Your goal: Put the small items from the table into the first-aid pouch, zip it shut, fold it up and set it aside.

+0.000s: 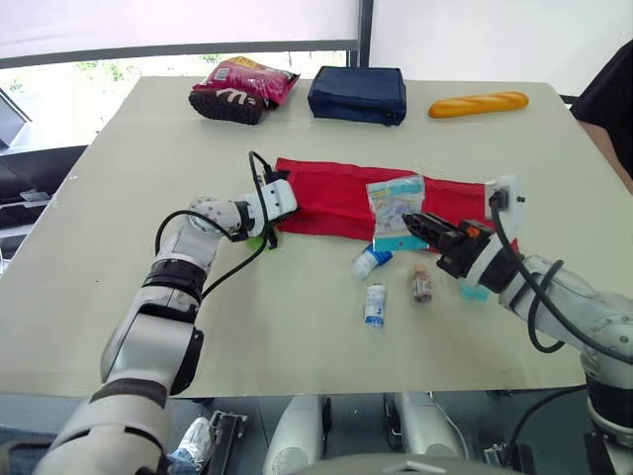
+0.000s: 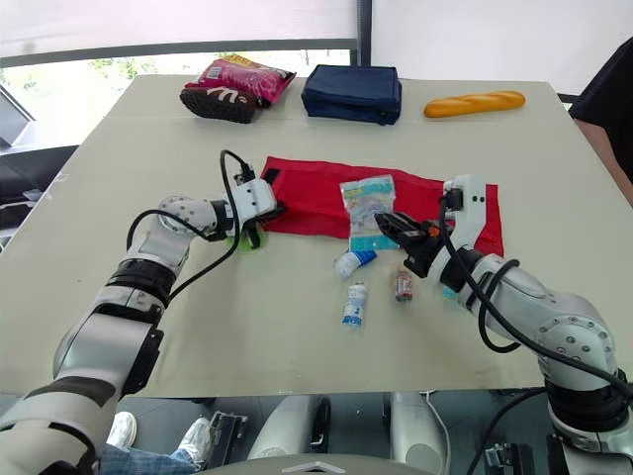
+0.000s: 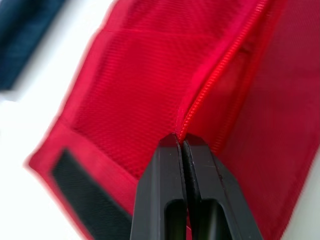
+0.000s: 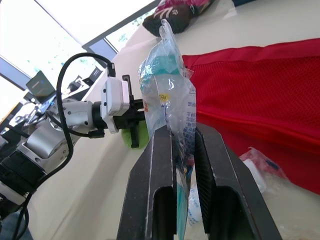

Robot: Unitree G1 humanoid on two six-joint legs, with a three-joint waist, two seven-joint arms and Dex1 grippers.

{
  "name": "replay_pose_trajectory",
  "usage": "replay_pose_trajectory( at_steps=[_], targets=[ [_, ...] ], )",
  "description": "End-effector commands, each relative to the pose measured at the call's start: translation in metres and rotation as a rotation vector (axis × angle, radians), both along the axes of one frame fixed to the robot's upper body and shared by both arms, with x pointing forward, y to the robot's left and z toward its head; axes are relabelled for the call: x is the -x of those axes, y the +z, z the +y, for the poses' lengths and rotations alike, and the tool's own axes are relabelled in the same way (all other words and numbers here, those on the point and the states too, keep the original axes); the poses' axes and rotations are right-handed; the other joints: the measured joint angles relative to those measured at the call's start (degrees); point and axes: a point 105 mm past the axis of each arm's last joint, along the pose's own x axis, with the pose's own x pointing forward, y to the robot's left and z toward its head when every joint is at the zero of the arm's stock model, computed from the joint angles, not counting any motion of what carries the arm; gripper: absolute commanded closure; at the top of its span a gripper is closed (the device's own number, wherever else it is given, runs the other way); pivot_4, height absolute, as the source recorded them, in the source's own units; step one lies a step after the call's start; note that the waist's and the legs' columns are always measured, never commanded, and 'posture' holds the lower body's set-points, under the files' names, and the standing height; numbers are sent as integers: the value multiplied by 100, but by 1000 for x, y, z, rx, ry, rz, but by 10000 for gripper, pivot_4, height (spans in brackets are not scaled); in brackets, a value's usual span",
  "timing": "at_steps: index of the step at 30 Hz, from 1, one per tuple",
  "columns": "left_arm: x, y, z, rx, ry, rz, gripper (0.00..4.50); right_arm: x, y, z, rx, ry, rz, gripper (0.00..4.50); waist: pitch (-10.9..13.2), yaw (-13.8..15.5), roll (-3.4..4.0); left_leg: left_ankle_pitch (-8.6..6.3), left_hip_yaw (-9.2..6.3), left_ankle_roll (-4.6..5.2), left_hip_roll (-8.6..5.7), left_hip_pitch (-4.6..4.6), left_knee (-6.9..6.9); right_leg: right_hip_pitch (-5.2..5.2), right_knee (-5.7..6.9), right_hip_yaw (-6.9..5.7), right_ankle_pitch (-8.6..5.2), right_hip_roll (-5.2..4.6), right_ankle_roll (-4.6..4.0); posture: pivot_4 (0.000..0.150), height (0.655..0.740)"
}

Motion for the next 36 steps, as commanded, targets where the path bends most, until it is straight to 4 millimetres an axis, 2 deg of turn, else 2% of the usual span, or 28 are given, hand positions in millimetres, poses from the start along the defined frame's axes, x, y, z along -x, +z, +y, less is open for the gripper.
replay_pose_trajectory(
  at_steps=[1,5,10,21,29,36],
  targets=[
    [16,6,-2,26,-52,64,44831,3,-5,11,-6,46,35,44664,0,3,0,0,-4,0,0,1,0,0,3,3,0,-1,0,1500,7105],
    [38,14,-11,127,-80,161,44831,2,-24,28,5,113,161,44664,0,0,0,0,-3,0,0,2,4,-1,5,8,0,-1,0,1500,7105],
    [55,21,-15,213,-79,217,44831,-2,-36,52,-24,199,293,44664,0,11,0,1,-8,0,0,3,10,-1,12,3,0,0,-1,1500,7105],
    [71,22,-17,316,-66,255,44831,-21,-62,83,-1,239,442,44664,0,-7,1,1,-3,-1,0,5,20,-13,43,10,-1,2,-2,1500,7105],
    [84,15,-23,317,-96,270,44831,-27,-68,105,-9,279,483,44664,0,-77,1,2,-4,-2,0,8,22,-17,58,12,-1,4,-2,1500,7105],
    [94,10,-26,329,-95,280,44831,-31,-76,113,-40,274,548,44664,0,-122,2,2,-5,-2,0,8,22,-18,60,11,0,3,-2,1500,7105]
  ],
)
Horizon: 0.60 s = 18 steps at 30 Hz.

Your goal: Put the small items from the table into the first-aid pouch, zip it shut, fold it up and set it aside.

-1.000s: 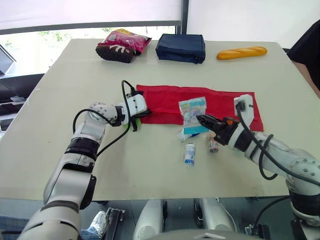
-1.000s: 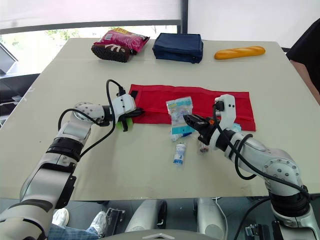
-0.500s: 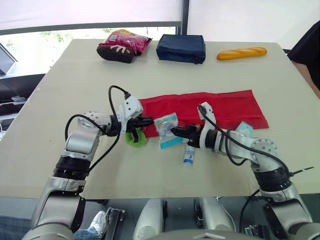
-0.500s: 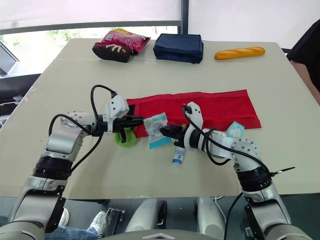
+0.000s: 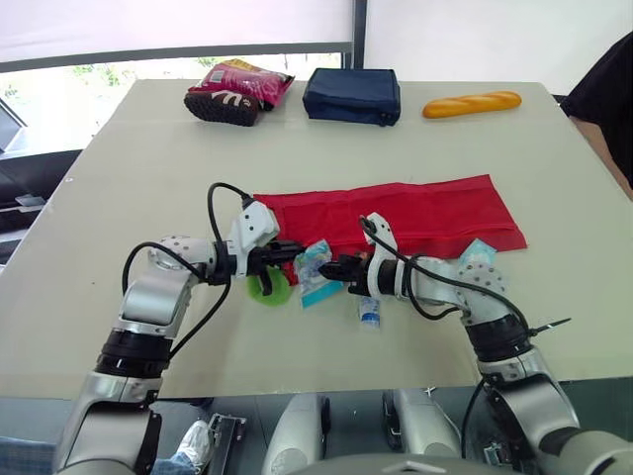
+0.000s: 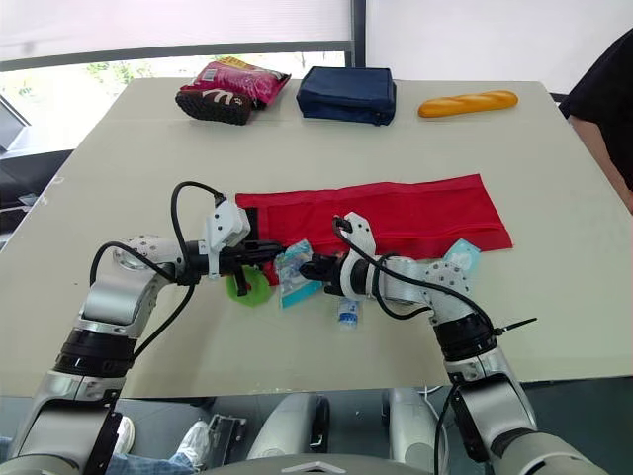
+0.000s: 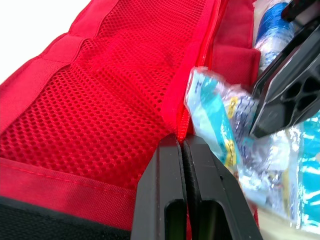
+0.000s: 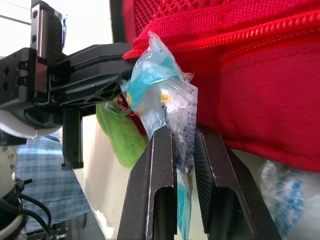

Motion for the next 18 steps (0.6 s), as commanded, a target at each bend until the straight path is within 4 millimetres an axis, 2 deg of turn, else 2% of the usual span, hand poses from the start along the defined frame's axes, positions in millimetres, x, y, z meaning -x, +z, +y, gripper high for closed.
replay_pose_trajectory(
  at_steps=[1,4,8,18],
  targets=[
    [13,8,-10,16,-59,-31,44831,-8,14,5,-65,-24,-8,44664,0,-6,0,0,-1,0,0,0,0,0,0,0,0,0,0,1500,7105],
    [21,4,-8,13,-56,-10,44831,-23,27,4,-129,-92,-36,44664,0,-26,0,0,1,0,1,4,0,-1,4,2,0,2,0,1500,7105],
    [27,0,-9,10,-57,7,44831,-29,40,8,-225,-124,-32,44664,1,-16,1,1,-2,-1,3,6,0,-1,7,0,0,6,0,1500,7105],
    [30,-4,-15,10,-80,18,44831,-41,56,17,-391,-233,30,44664,2,-15,3,1,-2,-2,1,4,0,-2,6,-1,0,4,0,1500,7105]
  ],
)
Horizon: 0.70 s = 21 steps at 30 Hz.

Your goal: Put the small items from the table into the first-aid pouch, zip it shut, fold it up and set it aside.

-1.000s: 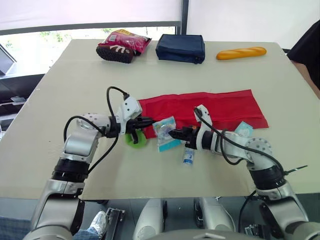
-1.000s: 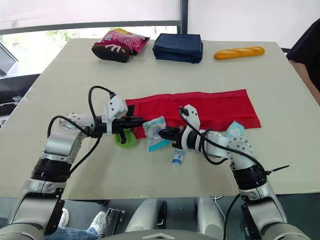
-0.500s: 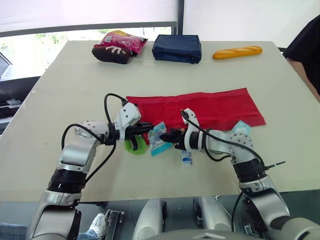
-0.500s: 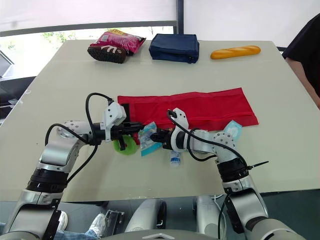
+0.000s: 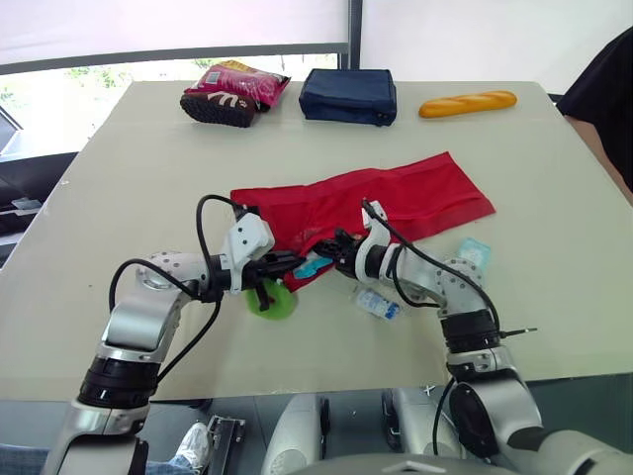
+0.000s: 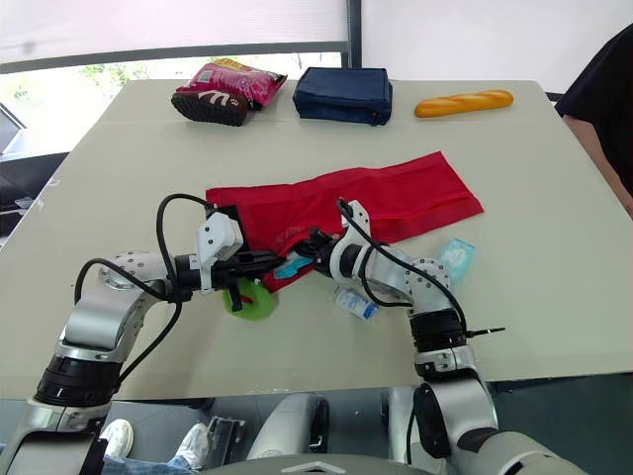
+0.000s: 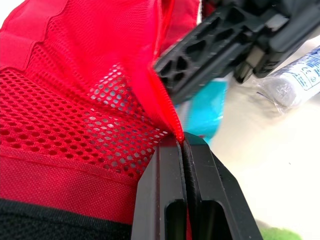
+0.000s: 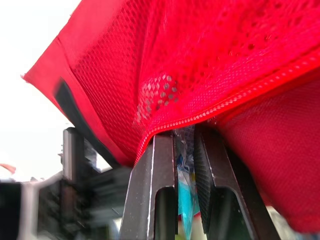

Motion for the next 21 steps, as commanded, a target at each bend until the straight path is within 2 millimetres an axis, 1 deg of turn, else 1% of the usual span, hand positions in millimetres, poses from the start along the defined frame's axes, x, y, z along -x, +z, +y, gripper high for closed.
replay_pose_trajectory(
  at_steps=[1,4,6,8,10,11,12,15,18,21],
  targets=[
    [8,-3,-13,5,-75,18,44831,-9,41,6,-154,-53,-71,44664,0,1,0,0,1,0,-1,-1,0,0,0,0,0,-1,0,1500,7105],
    [7,-3,-19,16,-90,15,44831,-6,41,11,-167,-58,-68,44664,0,2,0,0,0,0,-1,-1,0,0,-1,0,0,-1,0,1500,7105],
    [5,-3,-21,18,-97,8,44831,-1,41,16,-171,-43,-74,44664,0,1,0,0,0,0,-1,0,0,0,0,0,0,-1,0,1500,7105],
    [2,-2,-20,17,-90,0,44831,5,39,19,-141,-8,-103,44664,0,0,1,0,0,0,-2,0,0,0,0,0,0,0,0,1500,7105],
    [-3,0,-15,18,-77,-6,44831,11,33,16,-85,21,-138,44664,0,-3,1,0,0,0,-1,0,0,0,0,0,0,0,0,1500,7105],
    [-5,1,-12,18,-71,-10,45000,13,30,14,-66,29,-151,34425,0,-2,1,0,-1,0,-1,0,0,0,-1,0,0,1,0,1500,7105],
    [-8,2,-9,23,-66,-13,45000,15,28,12,-52,30,-159,31104,0,-2,1,0,-2,0,-1,-1,0,0,-1,-2,0,1,0,1500,7105],
    [-14,6,2,46,-50,-10,45000,17,24,3,-7,27,-202,18409,0,0,1,0,-2,0,-1,-1,0,0,-1,-2,0,1,0,1500,7105],
    [-15,5,12,37,-76,-9,45000,22,20,-7,76,58,-284,18409,1,-7,1,0,4,0,-1,-1,0,-1,-5,2,-1,0,1,1500,7105],
    [-21,4,20,32,-89,-1,45000,30,24,-15,124,105,-384,18409,1,12,1,0,-1,0,-1,-1,0,-1,-5,-1,-1,1,0,1500,7105]
  ],
)
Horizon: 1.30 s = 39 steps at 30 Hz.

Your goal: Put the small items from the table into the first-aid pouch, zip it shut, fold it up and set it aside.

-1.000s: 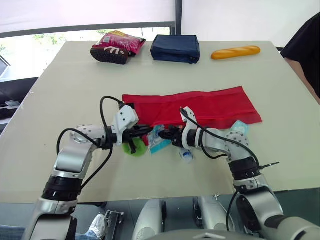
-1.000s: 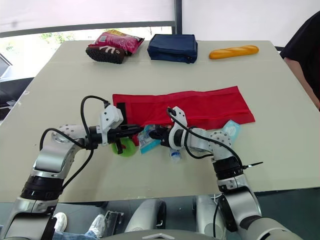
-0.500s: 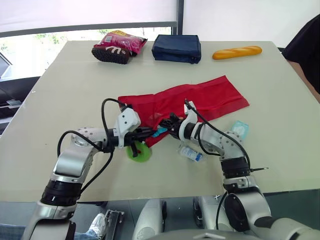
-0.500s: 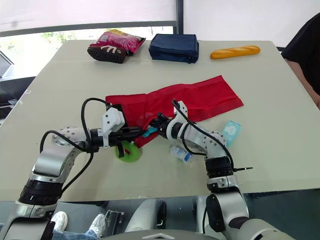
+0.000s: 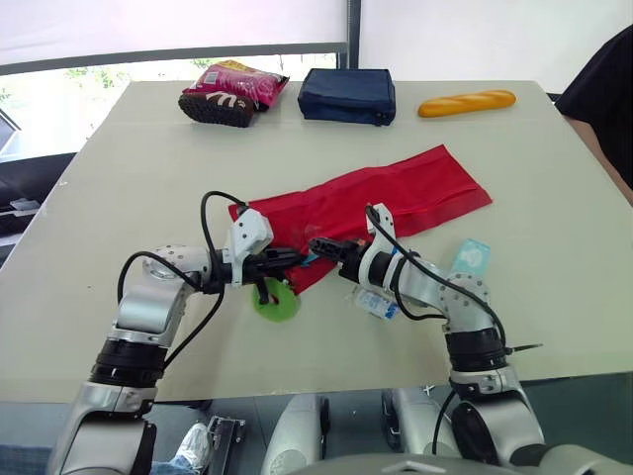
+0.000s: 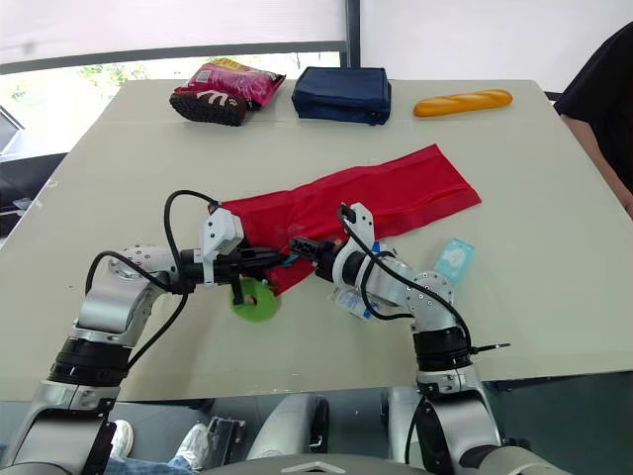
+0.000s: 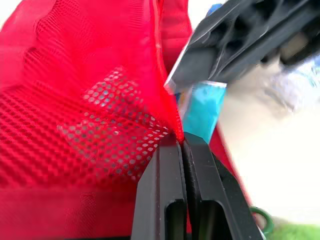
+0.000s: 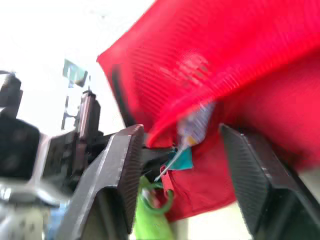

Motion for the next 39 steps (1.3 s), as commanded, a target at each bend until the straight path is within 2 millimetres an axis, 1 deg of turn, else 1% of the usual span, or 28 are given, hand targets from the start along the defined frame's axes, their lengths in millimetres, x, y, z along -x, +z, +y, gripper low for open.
replay_pose_trajectory(
  at_steps=[1,3,5,7,9,10,11,12,13,14,15,20,34,39],
  targets=[
    [-8,15,8,19,-31,-37,45000,15,21,-2,20,100,-174,18409,0,17,0,0,-3,0,0,0,0,0,0,-4,0,0,0,1500,7105],
    [-12,17,9,42,-45,-33,45000,22,32,-6,31,150,-287,18409,0,16,0,0,-2,0,-1,-2,0,0,0,-4,0,0,0,1500,7105],
    [-10,20,6,69,-97,-25,45000,27,32,-11,127,201,-402,18409,-1,13,-1,0,2,0,-3,-3,1,0,-3,-1,0,-2,0,1500,7105],
    [-9,21,4,94,-138,-14,45000,29,34,-15,233,240,-552,18409,0,12,-1,0,3,0,-4,-3,0,1,-6,-1,0,-3,0,1500,7105],
    [-9,22,2,131,-162,14,45000,27,32,-16,306,256,-636,22181,0,6,-1,0,4,0,-6,-4,0,0,-7,-1,-1,-4,1,1500,7105],
    [-9,23,2,140,-170,20,45000,26,31,-16,324,263,-653,27403,0,5,-1,0,6,0,-8,-4,0,0,-5,-3,-1,-2,0,1500,7105],
    [-8,23,1,144,-183,29,45000,26,28,-14,358,286,-680,28979,-1,3,-2,0,5,0,-8,-4,0,0,-6,-3,-1,0,1,1500,7105],
    [-8,23,0,147,-192,37,45000,26,24,-11,398,307,-705,32924,0,2,-1,0,4,0,-7,-3,0,0,-5,-2,-1,1,1,1500,7105],
    [-8,23,0,149,-200,43,45000,25,19,-8,429,321,-724,37606,0,5,-2,0,5,0,-10,-2,0,-1,-2,-3,-1,4,0,1500,7105],
    [-9,23,-1,148,-209,50,45000,24,16,-5,450,333,-735,43249,-1,9,-2,0,5,0,-9,-3,1,-1,-2,-6,-1,6,0,1500,7105],
    [-9,23,-1,149,-216,54,45000,22,13,-3,464,335,-739,44733,-1,12,-2,0,4,0,-8,-4,4,-1,-1,-10,-1,7,0,1500,7105],
    [-9,24,-4,151,-239,63,45000,8,6,5,518,307,-761,44733,-1,15,-2,0,1,0,-6,-7,9,0,0,-7,0,0,0,1500,7105],
    [-1,18,-19,162,-298,69,45000,-10,14,34,489,242,-800,44733,-1,7,-2,0,-4,-1,-8,-7,21,0,11,-6,0,-4,-1,1500,7105],
    [1,19,-24,172,-317,67,45000,-28,15,39,512,145,-788,44733,-1,2,-2,1,-3,-1,-8,-4,22,0,16,-6,0,-1,-1,1500,7105]
  ],
)
